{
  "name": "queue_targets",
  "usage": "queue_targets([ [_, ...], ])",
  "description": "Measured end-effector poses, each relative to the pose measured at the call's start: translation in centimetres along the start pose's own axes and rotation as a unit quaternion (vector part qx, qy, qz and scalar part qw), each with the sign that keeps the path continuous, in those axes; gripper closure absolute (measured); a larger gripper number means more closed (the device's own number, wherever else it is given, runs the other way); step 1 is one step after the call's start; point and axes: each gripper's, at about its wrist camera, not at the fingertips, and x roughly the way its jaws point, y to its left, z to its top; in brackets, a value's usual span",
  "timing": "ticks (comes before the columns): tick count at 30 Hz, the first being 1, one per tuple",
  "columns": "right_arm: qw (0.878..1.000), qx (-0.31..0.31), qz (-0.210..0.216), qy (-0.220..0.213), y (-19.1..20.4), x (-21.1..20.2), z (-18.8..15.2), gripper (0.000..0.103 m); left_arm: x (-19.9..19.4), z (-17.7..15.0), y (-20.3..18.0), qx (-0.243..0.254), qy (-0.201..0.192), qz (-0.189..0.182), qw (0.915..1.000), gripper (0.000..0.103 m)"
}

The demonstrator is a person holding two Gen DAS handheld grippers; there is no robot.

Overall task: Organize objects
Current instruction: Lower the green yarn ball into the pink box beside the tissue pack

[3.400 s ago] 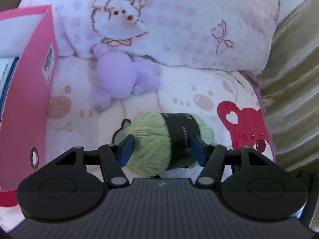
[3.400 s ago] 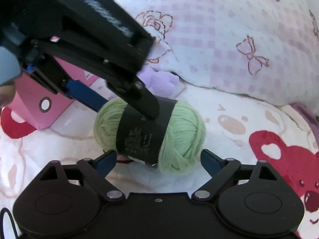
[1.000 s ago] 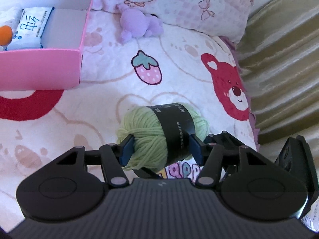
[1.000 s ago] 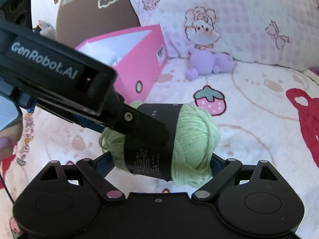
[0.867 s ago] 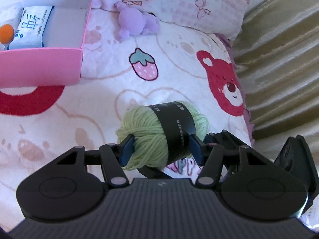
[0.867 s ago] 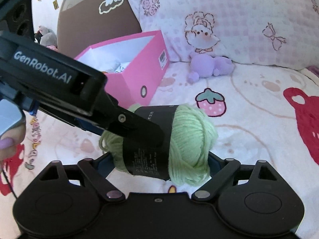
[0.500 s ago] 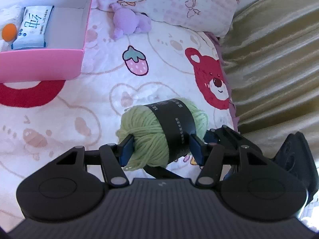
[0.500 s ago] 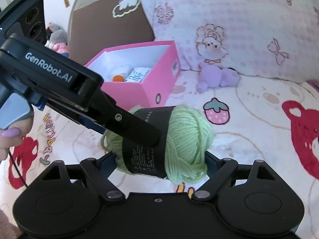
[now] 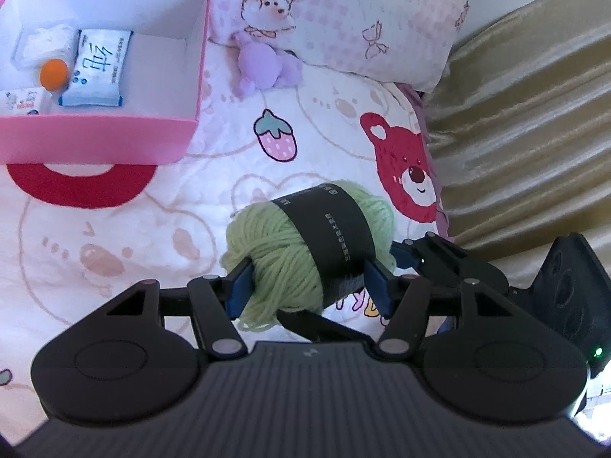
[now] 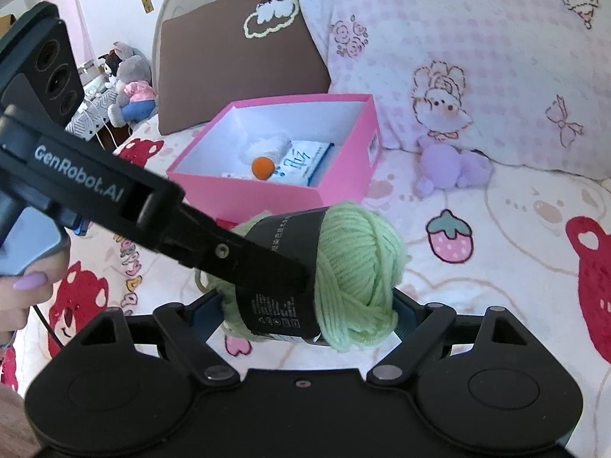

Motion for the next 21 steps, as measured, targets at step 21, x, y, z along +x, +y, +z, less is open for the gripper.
queue_targets([
  [21, 0.997, -0.055, 0.022, -0.041, 4.2, 4.3, 10.7, 0.018, -6.2, 7.3, 3.4, 0.032, -0.059, 0.071, 0.9952, 0.043],
])
